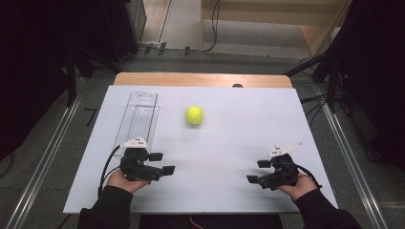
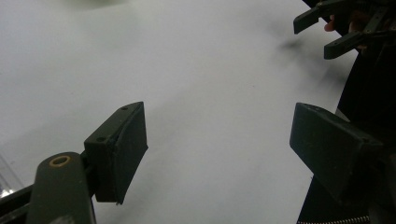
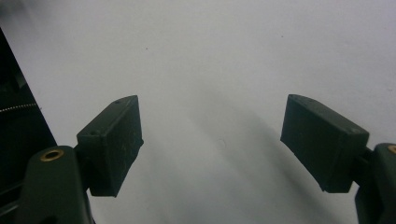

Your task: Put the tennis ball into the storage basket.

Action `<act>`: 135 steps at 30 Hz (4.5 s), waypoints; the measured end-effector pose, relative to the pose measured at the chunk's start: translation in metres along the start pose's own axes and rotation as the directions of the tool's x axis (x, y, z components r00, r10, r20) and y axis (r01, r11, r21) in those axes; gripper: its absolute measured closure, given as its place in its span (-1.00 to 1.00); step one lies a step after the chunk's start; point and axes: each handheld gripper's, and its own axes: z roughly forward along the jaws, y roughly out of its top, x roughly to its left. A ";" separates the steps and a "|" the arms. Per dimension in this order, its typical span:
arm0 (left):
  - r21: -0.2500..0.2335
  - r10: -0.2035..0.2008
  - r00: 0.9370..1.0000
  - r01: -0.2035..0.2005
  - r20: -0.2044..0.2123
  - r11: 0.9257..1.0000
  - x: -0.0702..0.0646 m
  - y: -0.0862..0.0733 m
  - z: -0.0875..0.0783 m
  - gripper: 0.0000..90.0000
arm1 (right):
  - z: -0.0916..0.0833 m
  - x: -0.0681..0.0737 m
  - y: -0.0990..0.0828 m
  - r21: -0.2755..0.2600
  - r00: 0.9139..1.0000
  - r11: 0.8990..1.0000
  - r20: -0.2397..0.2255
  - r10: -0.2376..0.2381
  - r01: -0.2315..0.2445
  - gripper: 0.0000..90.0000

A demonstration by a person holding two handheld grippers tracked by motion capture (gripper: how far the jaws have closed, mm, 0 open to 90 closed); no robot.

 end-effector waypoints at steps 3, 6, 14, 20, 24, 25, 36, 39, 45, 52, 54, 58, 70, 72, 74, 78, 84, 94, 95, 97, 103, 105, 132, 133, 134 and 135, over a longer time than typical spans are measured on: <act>-0.005 0.019 1.000 -0.019 -0.013 1.000 -0.004 0.002 0.004 -0.56 | 0.000 0.000 0.000 -0.001 1.000 1.000 0.001 0.000 0.000 -0.59; -0.011 0.018 1.000 -0.018 -0.021 1.000 -0.007 0.004 0.006 -0.64 | 0.000 0.000 -0.001 -0.002 1.000 1.000 0.002 0.001 -0.001 -0.59; -0.009 0.030 0.999 -0.030 -0.036 1.000 -0.012 0.010 0.013 -0.64 | -0.001 0.000 -0.001 -0.001 1.000 1.000 0.005 0.004 -0.004 -0.59; 0.009 0.017 1.000 -0.017 -0.024 1.000 -0.013 0.017 0.019 -0.64 | 0.000 0.000 -0.001 0.000 1.000 1.000 0.003 0.006 -0.006 -0.59; 0.010 0.021 0.999 -0.020 -0.033 1.000 -0.013 0.020 0.022 -0.64 | 0.000 -0.001 0.000 -0.003 1.000 1.000 0.005 0.011 -0.011 -0.59; 0.010 0.022 0.999 -0.022 -0.035 1.000 -0.013 0.021 0.024 -0.64 | 0.000 -0.001 0.000 -0.003 1.000 1.000 0.005 0.011 -0.011 -0.59; 0.008 0.032 0.998 -0.031 -0.057 0.999 -0.010 0.030 0.035 -0.64 | -0.001 -0.001 0.001 -0.010 1.000 1.000 0.009 0.011 -0.011 -0.59; 0.005 0.023 0.998 -0.023 -0.057 1.000 -0.009 0.032 0.037 -0.64 | -0.001 -0.001 0.001 -0.011 1.000 1.000 0.011 0.015 -0.015 -0.59; 0.011 0.022 0.998 -0.021 -0.066 1.000 -0.009 0.035 0.040 -0.64 | -0.002 -0.001 0.000 -0.012 1.000 1.000 0.017 0.016 -0.015 -0.59; 0.012 0.019 0.996 -0.018 -0.082 1.000 -0.006 0.042 0.044 -0.64 | -0.002 -0.001 -0.001 -0.013 0.999 0.999 0.033 0.032 -0.032 -0.59; 0.012 0.011 0.996 -0.010 -0.089 1.000 -0.004 0.044 0.046 -0.64 | -0.002 -0.001 0.000 -0.019 0.999 0.999 0.034 0.037 -0.036 -0.59; 0.010 0.000 0.995 0.001 -0.105 1.000 -0.003 0.049 0.050 -0.64 | -0.002 0.000 0.000 -0.018 0.999 1.000 0.035 0.026 -0.025 -0.59; 0.011 -0.003 0.990 0.004 -0.141 1.000 0.001 0.062 0.057 -0.64 | -0.002 -0.002 0.001 -0.027 0.999 0.999 0.040 0.025 -0.024 -0.59; 0.017 -0.006 0.990 0.009 -0.138 1.000 0.003 0.063 0.058 -0.64 | -0.002 -0.002 0.001 -0.028 0.999 0.999 0.038 0.028 -0.027 -0.59; 0.013 -0.003 0.988 0.005 -0.152 1.000 0.004 0.067 0.061 -0.64 | -0.003 -0.002 0.001 -0.028 0.999 0.999 0.038 0.031 -0.030 -0.59; 0.008 -0.001 0.987 0.003 -0.161 1.000 0.007 0.073 0.065 -0.64 | -0.003 -0.002 0.001 -0.032 0.999 0.999 0.036 0.033 -0.032 -0.59; 0.004 0.009 0.986 -0.008 -0.168 1.000 0.010 0.079 0.070 -0.64 | -0.003 -0.002 0.001 -0.034 0.999 0.999 0.032 0.030 -0.029 -0.59; 0.009 0.017 0.981 -0.016 -0.194 1.000 0.014 0.093 0.080 -1.00 | -0.004 -0.002 0.001 -0.036 0.999 0.999 0.029 0.031 -0.030 -0.59; 0.000 0.011 0.983 -0.012 -0.185 1.000 0.015 0.095 0.081 -1.00 | -0.004 -0.002 0.001 -0.036 0.999 0.999 0.028 0.031 -0.030 -0.59; 0.000 0.009 0.983 -0.009 -0.182 1.000 0.016 0.096 0.081 -1.00 | -0.004 -0.002 0.001 -0.037 0.999 0.999 0.027 0.030 -0.029 -0.59; 0.006 0.020 0.980 -0.019 -0.199 1.000 0.019 0.104 0.082 -1.00 | -0.004 -0.002 0.001 -0.037 0.999 0.999 0.026 0.030 -0.029 -0.59; 0.005 0.019 0.979 -0.018 -0.201 1.000 0.021 0.108 0.083 -1.00 | -0.004 -0.002 0.001 -0.037 0.999 0.999 0.026 0.029 -0.028 -0.59; 0.020 0.007 0.967 -0.002 -0.256 1.000 0.038 0.144 0.097 -1.00 | -0.004 -0.002 0.001 -0.038 0.999 0.999 0.019 0.026 -0.025 -0.59; 0.019 0.009 0.966 -0.004 -0.258 1.000 0.038 0.146 0.098 -1.00 | -0.004 -0.002 0.001 -0.038 0.999 0.999 0.019 0.027 -0.026 -0.59; 0.020 0.009 0.965 -0.004 -0.262 1.000 0.039 0.147 0.099 -1.00 | -0.004 -0.002 0.001 -0.039 0.999 0.999 0.019 0.028 -0.028 -0.59; 0.025 0.014 0.964 -0.008 -0.264 1.000 0.039 0.148 0.100 -1.00 | -0.004 -0.002 0.001 -0.038 0.999 0.999 0.017 0.027 -0.026 -0.59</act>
